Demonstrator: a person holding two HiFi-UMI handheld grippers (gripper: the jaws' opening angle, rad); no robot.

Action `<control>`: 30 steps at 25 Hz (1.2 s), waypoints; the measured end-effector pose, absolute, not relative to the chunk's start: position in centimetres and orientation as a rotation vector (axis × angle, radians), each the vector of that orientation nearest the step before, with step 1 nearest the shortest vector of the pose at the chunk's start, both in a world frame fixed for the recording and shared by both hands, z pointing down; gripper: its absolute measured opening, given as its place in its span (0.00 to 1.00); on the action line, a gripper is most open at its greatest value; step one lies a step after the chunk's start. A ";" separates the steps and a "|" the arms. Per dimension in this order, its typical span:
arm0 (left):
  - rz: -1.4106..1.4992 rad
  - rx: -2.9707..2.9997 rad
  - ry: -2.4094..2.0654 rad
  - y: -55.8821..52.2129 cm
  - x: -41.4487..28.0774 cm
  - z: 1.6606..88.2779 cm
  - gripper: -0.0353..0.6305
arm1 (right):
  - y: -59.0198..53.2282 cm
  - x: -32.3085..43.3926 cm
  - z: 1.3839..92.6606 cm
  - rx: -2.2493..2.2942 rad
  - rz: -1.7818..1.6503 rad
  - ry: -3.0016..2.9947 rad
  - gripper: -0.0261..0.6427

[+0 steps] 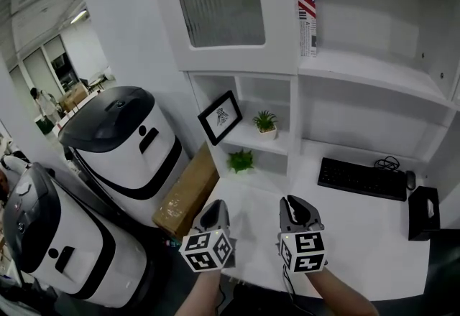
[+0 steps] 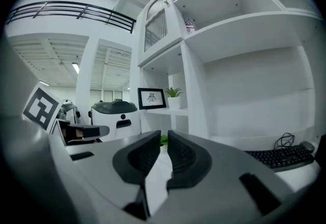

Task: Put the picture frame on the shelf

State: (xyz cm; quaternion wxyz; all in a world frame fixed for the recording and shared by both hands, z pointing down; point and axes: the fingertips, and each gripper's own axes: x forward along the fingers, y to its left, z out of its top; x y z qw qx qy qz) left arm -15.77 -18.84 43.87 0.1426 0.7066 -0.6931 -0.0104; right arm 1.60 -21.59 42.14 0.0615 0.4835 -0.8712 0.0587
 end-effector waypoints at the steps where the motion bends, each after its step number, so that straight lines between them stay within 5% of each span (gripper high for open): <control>1: -0.028 2.040 -1.994 -18.4 -15.7 44.0 0.09 | -21.2 1.7 42.3 1.455 0.180 -2.634 0.10; 30: 0.042 2.090 -1.967 -14.4 -13.1 44.6 0.08 | -17.5 4.5 44.8 1.390 0.290 -2.643 0.04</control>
